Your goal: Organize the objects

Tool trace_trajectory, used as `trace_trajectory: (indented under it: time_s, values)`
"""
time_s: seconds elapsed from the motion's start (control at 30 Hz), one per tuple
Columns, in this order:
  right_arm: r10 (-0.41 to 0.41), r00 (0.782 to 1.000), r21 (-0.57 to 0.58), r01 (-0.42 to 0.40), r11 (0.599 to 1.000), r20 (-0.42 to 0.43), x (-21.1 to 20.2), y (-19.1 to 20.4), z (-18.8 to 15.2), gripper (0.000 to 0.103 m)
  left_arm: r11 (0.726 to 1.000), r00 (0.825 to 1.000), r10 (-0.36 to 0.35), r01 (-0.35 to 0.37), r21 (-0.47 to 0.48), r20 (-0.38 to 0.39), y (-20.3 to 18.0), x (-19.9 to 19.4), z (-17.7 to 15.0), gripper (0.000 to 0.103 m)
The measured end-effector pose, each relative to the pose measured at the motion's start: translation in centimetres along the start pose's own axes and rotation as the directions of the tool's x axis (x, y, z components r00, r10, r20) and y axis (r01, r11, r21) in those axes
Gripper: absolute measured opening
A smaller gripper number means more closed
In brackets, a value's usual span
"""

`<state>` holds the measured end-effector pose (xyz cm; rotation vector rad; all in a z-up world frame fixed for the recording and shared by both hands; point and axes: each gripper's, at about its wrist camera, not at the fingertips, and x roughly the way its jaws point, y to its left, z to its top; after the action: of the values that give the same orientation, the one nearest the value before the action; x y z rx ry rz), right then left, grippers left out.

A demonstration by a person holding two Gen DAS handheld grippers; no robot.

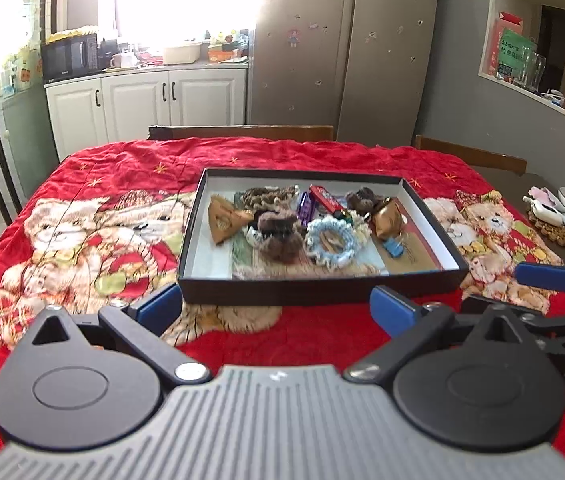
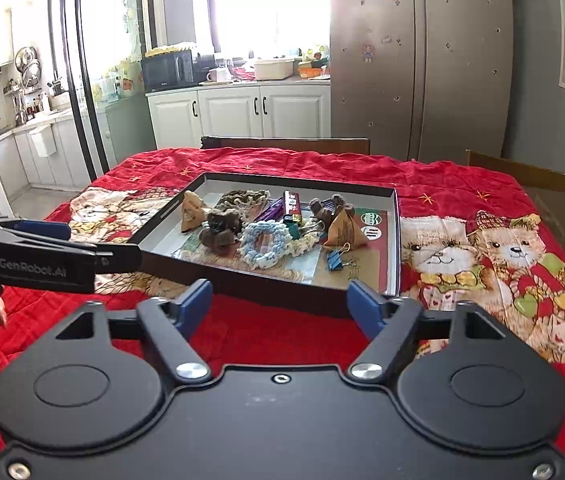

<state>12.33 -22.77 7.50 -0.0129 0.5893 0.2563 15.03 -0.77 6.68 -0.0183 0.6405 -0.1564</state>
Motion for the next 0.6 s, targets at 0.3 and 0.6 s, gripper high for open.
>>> trace_trajectory:
  time_s: [0.3,0.6]
  values:
    - [-0.026,1.0,-0.029,0.026,0.999,0.016,-2.7,1.8,-2.4,0.087,1.0,1.0,0.013,-0.013,-0.013,-0.001,-0.6,-1.8,-2.5,0.103]
    - [-0.063,0.998,0.039,0.062,0.997,0.021,-4.1,0.8,-4.6,0.089,0.998,0.999,0.047,-0.047,-0.029,0.005,-0.8,-3.1,-4.5,0.103]
